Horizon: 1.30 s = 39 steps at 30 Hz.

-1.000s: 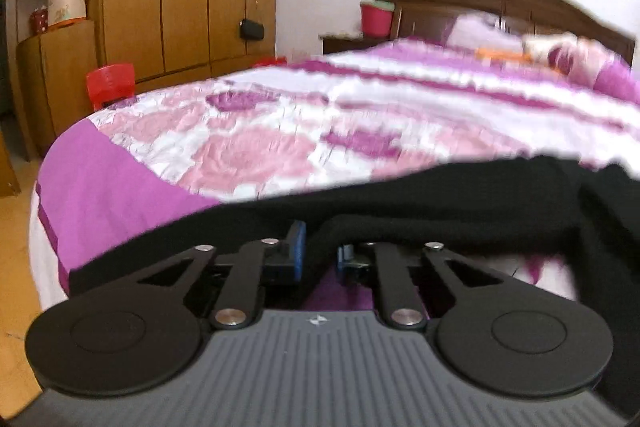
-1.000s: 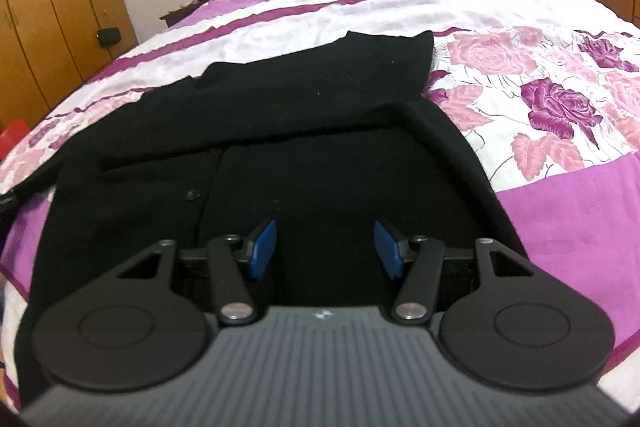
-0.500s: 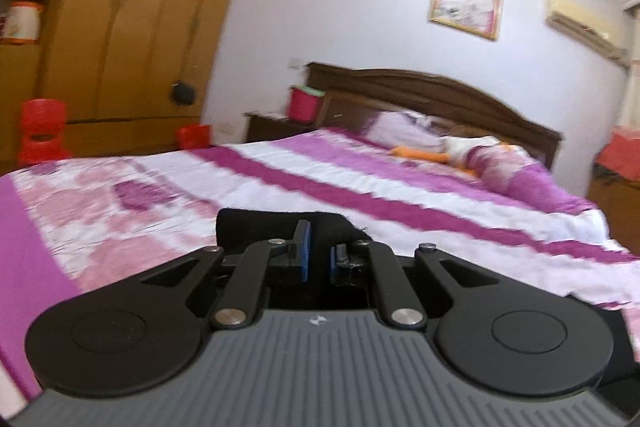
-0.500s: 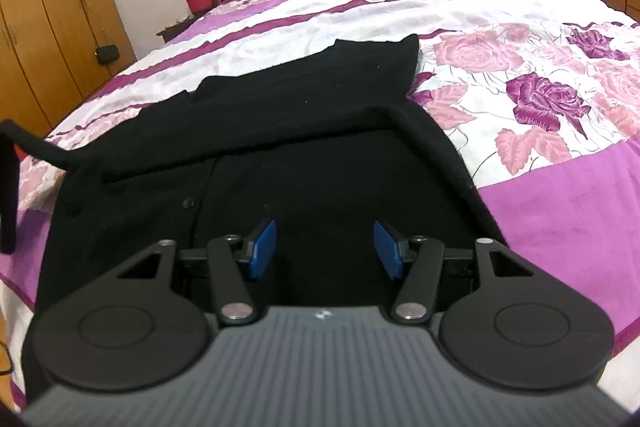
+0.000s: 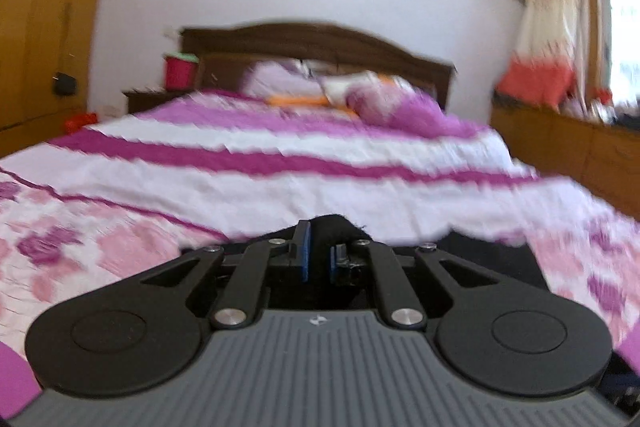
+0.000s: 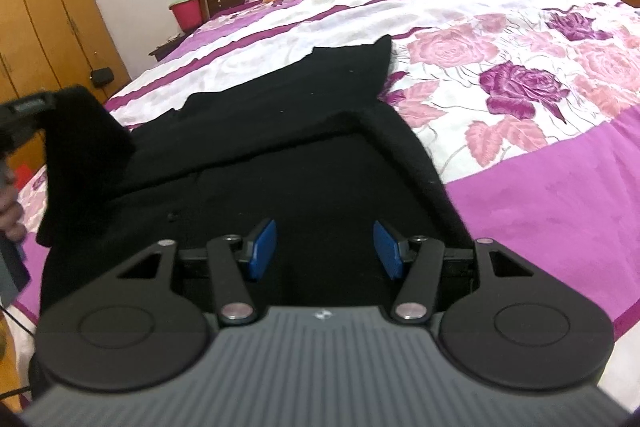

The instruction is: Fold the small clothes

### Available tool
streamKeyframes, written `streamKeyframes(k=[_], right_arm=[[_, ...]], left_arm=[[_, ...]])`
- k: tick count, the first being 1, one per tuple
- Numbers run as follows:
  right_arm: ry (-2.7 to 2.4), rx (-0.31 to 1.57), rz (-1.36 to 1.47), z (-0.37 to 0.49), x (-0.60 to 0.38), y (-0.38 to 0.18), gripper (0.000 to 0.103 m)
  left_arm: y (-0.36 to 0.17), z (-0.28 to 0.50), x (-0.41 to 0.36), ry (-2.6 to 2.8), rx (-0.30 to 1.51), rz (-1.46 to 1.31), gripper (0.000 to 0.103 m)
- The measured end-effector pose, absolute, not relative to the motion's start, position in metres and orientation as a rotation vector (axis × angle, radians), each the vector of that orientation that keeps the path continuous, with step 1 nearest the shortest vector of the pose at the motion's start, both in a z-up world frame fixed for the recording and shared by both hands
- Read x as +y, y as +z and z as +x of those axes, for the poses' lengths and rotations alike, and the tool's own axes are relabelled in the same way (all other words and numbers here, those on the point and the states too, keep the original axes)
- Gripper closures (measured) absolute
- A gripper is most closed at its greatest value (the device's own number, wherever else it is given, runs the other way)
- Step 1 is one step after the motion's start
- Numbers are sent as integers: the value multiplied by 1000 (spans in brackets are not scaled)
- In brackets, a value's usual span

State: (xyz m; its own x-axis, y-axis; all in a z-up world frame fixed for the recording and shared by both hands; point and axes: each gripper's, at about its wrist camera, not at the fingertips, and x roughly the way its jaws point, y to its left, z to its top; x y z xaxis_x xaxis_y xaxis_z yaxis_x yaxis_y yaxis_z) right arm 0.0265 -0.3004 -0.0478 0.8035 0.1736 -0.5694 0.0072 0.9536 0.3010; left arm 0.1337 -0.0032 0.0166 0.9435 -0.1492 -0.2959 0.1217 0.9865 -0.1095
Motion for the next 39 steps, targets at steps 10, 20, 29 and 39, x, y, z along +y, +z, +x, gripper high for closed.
streamKeyframes(k=[10,20,29,39], right_arm=[[99,633,342,28,-313,-59,47],[106,623,338,24,-313,-57,47],[161,604,288,27,-295,-35,46],[336,585,202,53,-229,-3,46]], left_arm=[[-46,169,-33,-177,557,-22,91],[-19,145,-28,-139,619,-29,61],[9,86,10,-65,653,-40,45],[7,52,84,130,690,-88,44]])
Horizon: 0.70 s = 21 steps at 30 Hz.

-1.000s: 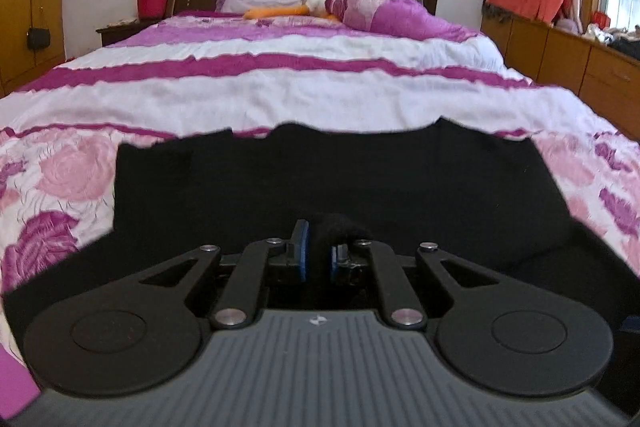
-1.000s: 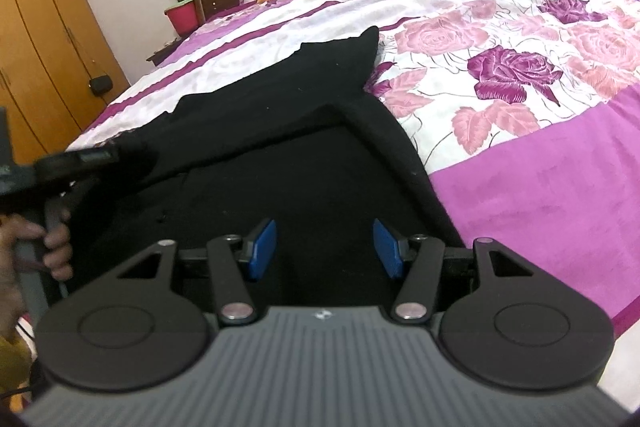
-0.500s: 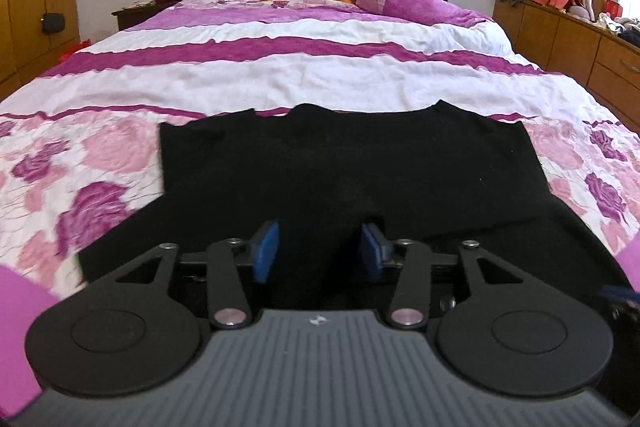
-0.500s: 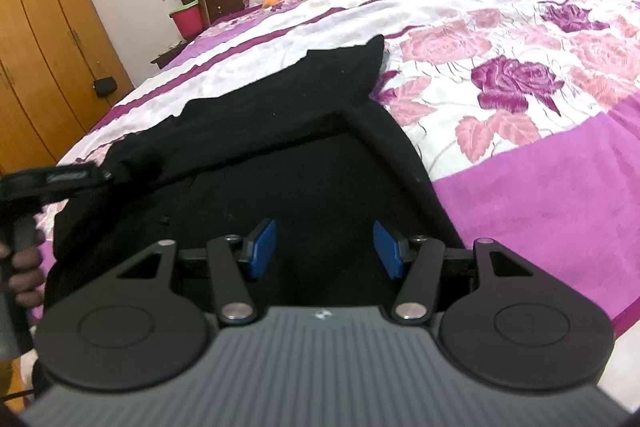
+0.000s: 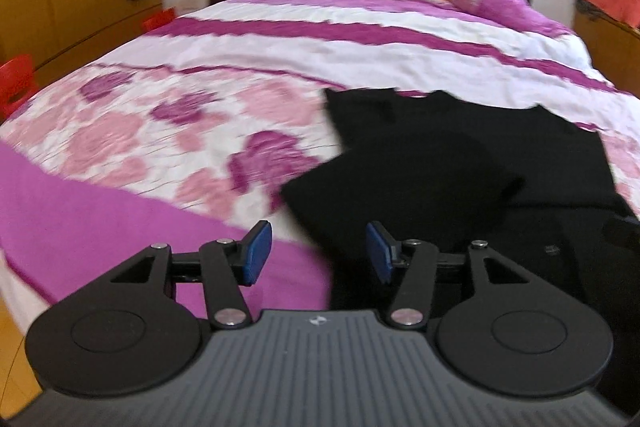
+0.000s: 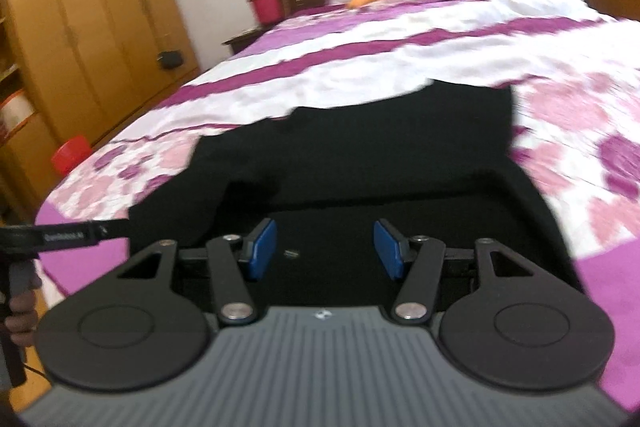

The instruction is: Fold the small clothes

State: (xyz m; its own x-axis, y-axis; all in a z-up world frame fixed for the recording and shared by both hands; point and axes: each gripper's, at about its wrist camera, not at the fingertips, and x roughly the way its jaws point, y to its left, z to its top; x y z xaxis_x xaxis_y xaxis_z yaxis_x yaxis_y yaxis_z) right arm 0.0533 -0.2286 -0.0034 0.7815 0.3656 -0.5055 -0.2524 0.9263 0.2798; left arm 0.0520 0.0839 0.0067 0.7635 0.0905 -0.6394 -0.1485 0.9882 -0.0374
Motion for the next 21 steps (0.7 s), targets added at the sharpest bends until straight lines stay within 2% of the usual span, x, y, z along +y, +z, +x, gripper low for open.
streamKeyframes(k=[10,21], right_arm=[[585,634,99,77,-124,-2,46],[661,666,-70,88,-38,-27,47]], left_arm=[[-14,31,145,253,730,-157,44],[-36,25,166,269,763,-220,44]])
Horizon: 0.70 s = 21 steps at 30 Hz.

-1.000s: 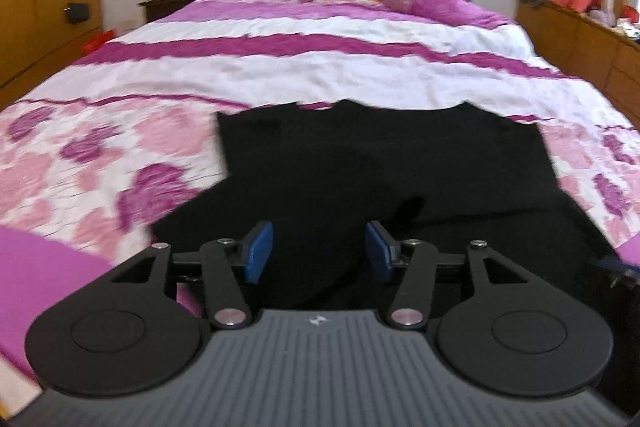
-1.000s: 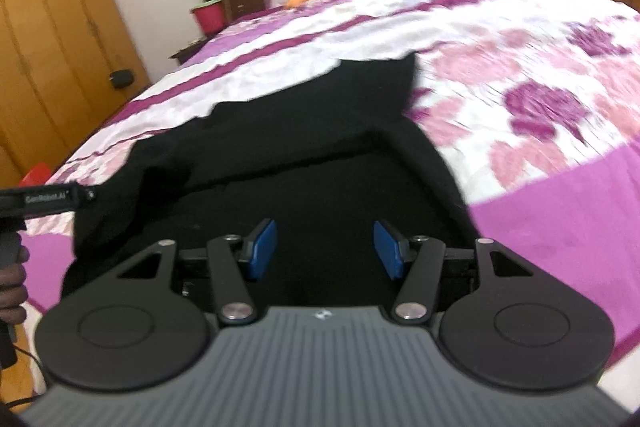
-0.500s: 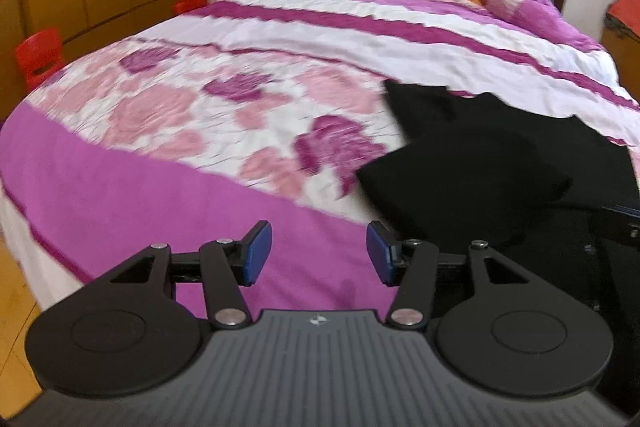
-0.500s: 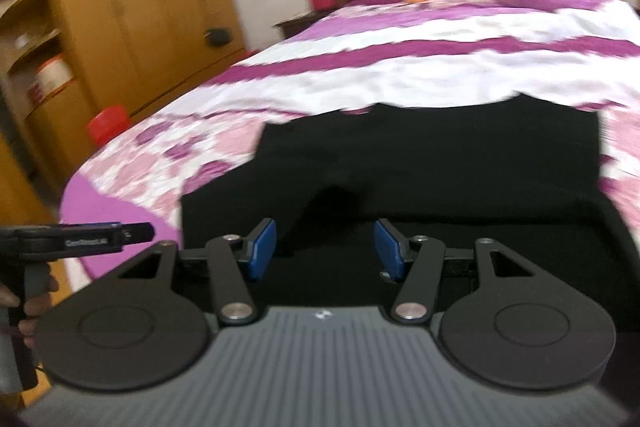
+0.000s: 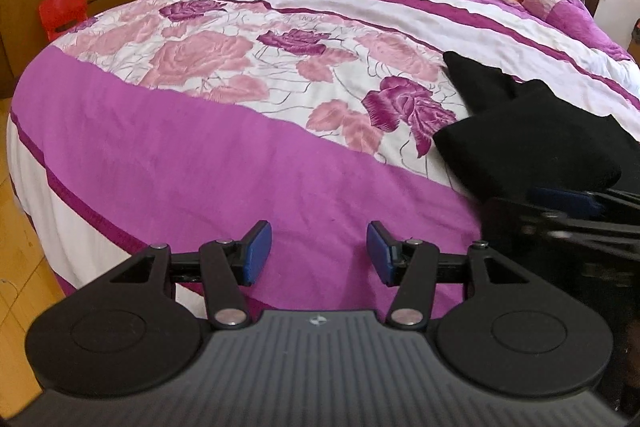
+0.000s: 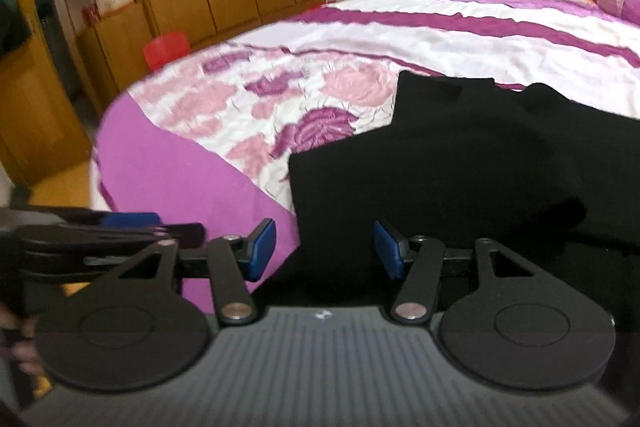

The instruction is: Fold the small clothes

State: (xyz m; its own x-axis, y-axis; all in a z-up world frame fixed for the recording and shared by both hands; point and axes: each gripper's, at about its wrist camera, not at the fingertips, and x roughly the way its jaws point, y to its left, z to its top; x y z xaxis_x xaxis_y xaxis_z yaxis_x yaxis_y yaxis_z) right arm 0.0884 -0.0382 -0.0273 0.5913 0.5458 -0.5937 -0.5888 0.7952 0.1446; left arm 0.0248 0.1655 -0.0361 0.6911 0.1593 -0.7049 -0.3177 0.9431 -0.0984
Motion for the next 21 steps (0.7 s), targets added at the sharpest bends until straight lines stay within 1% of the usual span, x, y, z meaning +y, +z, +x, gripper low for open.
streamKeyframes(k=[3,8,9,10,12,14,15,21], right_arm=[[638,641,-138,91,-25,-38,44],[623,607,-172,94,-23,-48,45],[622,605,-176,95,-22,-49,46],[619,603,-179,96,-22,-49,49],[599,595,-188,96,-21,-48,70],[608,592,-153,98,-28,-41,83],[619,595,-109,100,-34,-36,87],[645,550,149,109,-81,0,90]], left_arm=[[-38,24,166,265,763,-213,44],[-39,22,167,263,757,-217,44],[-39,22,167,263,757,-221,44],[-39,22,167,263,756,-224,44],[-39,23,167,263,754,-228,44],[-37,23,165,261,754,-224,44],[-36,23,163,257,750,-221,44],[-21,29,147,219,711,-179,44]])
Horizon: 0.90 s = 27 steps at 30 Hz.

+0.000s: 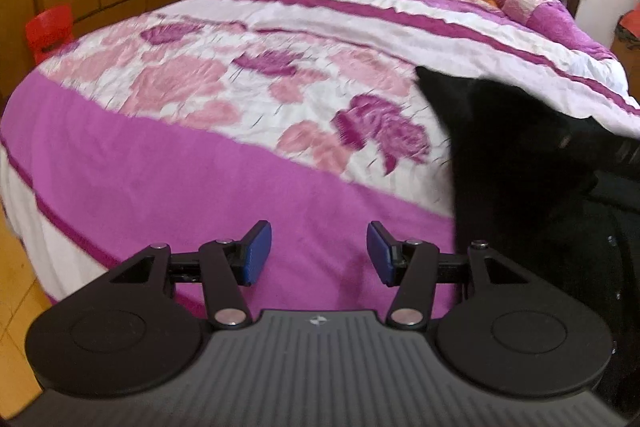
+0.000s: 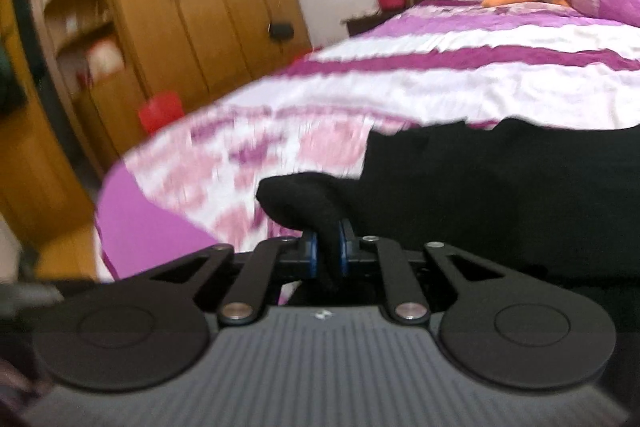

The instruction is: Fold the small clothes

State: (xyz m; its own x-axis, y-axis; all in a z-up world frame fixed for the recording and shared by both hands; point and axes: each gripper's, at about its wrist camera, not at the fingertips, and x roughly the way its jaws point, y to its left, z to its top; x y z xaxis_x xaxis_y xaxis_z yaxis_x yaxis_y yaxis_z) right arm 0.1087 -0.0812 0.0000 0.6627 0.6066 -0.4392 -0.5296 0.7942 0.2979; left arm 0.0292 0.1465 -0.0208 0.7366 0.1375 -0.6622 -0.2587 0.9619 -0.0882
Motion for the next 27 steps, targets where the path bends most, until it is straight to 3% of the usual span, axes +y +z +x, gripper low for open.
streamKeyframes(k=[15,21,27], right_arm=[[374,392,342,123,-213,36,91],[227,402,392,138,-262,12,91],[120,551,422,168,-302,-39,88]], left_arm=[[18,90,83,55,594,-94,44],[14,122,53,-4,577,-70,44],[-7,152,34,-4,618,-40,44]])
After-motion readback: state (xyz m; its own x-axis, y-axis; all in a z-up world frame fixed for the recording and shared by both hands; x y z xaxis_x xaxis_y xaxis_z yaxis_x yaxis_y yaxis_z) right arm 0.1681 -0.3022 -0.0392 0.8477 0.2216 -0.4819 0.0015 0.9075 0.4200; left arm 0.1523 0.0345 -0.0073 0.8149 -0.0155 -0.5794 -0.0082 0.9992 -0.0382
